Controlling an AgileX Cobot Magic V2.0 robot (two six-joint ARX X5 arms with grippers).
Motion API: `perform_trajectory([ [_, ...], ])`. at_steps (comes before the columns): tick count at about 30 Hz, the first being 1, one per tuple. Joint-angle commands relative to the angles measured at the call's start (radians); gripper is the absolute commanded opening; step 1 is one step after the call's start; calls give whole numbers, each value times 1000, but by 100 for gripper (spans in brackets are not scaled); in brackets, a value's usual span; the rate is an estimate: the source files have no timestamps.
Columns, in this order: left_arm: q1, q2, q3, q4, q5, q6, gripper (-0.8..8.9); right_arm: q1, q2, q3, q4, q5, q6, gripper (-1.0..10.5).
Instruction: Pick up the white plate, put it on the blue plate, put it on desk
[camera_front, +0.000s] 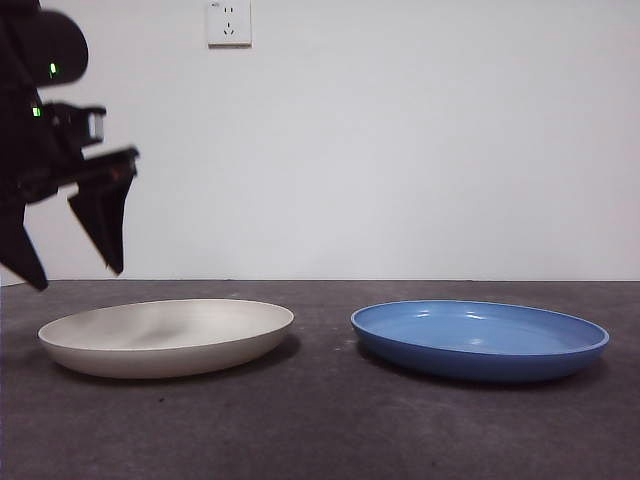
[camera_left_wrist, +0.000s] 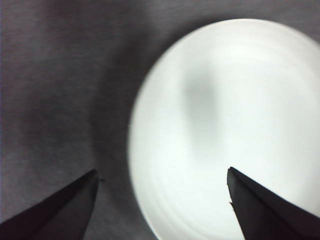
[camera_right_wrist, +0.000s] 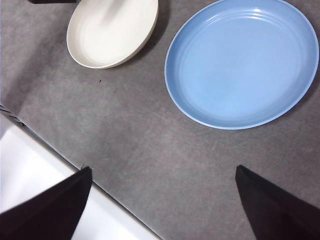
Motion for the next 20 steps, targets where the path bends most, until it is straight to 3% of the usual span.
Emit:
perform_trajectory([
  [1, 2, 40, 21, 21, -27, 21, 405, 4, 4, 19, 8, 0, 0, 461],
  [16, 11, 124, 21, 57, -36, 27, 399, 4, 4, 19, 12, 0, 0, 461],
  [20, 11, 128, 21, 56, -76, 27, 333, 4, 4, 19, 12, 0, 0, 461],
])
